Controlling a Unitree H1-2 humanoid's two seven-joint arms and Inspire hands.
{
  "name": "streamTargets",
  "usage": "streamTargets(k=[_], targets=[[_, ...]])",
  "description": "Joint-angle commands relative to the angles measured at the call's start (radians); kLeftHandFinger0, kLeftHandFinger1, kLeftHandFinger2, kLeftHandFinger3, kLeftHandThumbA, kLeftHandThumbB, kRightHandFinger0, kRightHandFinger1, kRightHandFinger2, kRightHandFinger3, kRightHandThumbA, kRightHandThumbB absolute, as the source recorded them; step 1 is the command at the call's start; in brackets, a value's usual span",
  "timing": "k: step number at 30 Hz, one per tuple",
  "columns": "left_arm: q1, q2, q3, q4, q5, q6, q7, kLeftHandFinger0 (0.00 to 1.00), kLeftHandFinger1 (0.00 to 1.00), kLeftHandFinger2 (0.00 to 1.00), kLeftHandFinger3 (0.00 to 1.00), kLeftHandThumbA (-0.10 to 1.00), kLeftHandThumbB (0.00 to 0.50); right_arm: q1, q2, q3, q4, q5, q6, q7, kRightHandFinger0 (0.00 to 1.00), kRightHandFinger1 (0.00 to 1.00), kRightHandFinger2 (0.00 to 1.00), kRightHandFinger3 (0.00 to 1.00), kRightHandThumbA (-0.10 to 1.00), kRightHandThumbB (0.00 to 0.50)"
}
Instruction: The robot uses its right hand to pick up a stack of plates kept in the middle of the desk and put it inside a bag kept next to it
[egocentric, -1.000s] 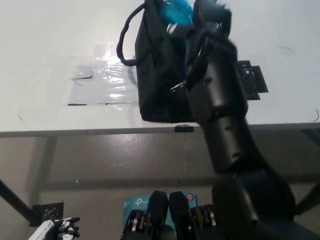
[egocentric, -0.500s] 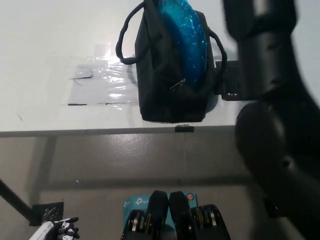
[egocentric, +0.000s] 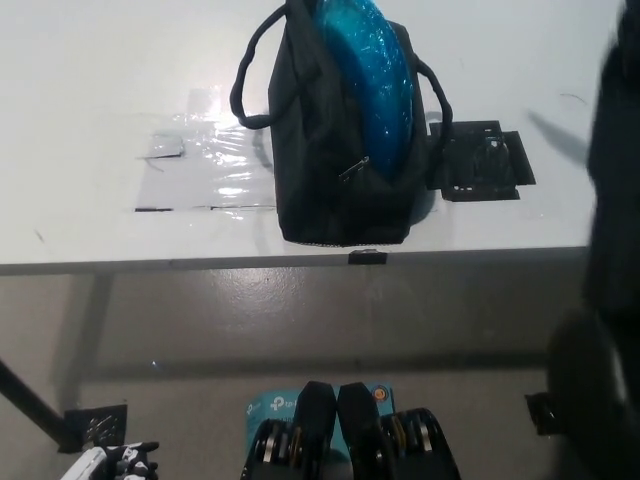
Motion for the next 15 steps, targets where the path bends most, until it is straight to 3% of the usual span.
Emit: streamTargets(k=[1, 8, 12, 15], targets=[[0.01, 0.028, 0.002, -0.016, 0.004, -0.04, -0.009, 0.77, 0.78, 0.83, 0.86, -0.1, 0.168, 0.235, 0.01, 0.056, -0.379, 0.332, -0.121, 0.058, 1.0, 1.0, 1.0, 1.0, 1.0, 0.309], [0.011, 0.026, 0.009, -0.016, -0.013, -0.038, -0.017, 0.78, 0.79, 0.85, 0.89, -0.1, 0.192, 0.54, 0.031, 0.094, -0.574, 0.473, -0.181, 0.031, 1.0, 1.0, 1.0, 1.0, 1.0, 0.205], [0.003, 0.03, 0.012, -0.02, -0.021, -0.026, -0.022, 0.77, 0.78, 0.86, 0.91, -0.1, 0.178, 0.673, 0.029, 0.121, -0.617, 0.526, -0.212, 0.005, 1.0, 1.0, 1.0, 1.0, 1.0, 0.196], [0.0, 0.033, 0.009, -0.02, -0.006, -0.032, -0.015, 0.79, 0.8, 0.86, 0.91, -0.1, 0.188, 0.833, 0.045, 0.151, -0.654, 0.567, -0.235, -0.007, 1.0, 1.0, 1.0, 1.0, 1.0, 0.221]])
